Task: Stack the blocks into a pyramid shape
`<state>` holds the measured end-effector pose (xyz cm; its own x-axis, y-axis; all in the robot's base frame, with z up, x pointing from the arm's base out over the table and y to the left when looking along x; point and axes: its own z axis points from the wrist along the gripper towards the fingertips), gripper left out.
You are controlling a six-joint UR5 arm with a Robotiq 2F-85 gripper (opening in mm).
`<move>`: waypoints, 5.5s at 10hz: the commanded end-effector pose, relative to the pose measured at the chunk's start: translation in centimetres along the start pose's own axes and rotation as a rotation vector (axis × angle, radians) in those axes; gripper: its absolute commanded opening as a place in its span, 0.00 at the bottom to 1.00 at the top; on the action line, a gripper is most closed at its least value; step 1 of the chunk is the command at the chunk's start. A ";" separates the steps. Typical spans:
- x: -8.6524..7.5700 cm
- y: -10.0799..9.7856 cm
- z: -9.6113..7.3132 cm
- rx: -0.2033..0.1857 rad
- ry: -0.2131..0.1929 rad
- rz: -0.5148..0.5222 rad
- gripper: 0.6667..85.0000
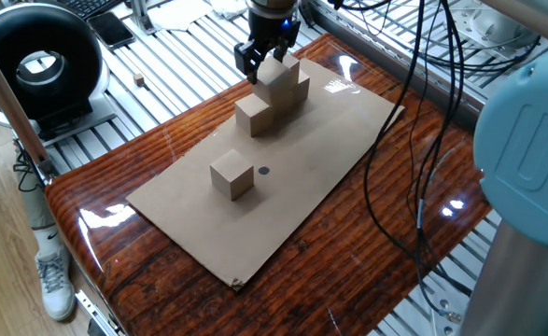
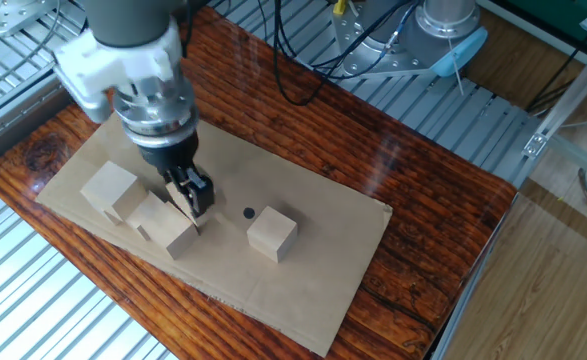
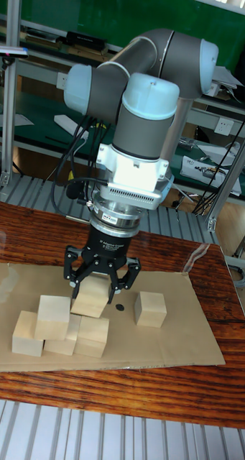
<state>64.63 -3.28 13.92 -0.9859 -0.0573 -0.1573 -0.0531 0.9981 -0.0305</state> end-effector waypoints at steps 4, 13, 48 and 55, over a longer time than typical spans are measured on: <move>-2.5 0.1 -0.7 -0.017 -0.063 -0.055 0.21; -2.7 0.0 -0.4 -0.038 -0.059 -0.085 0.21; 7.8 15.1 6.2 -0.163 0.097 0.156 1.00; 10.7 16.6 7.8 -0.174 0.226 0.184 0.94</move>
<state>54.92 12.35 5.23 -0.9933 0.1052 0.0472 0.1116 0.9801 0.1644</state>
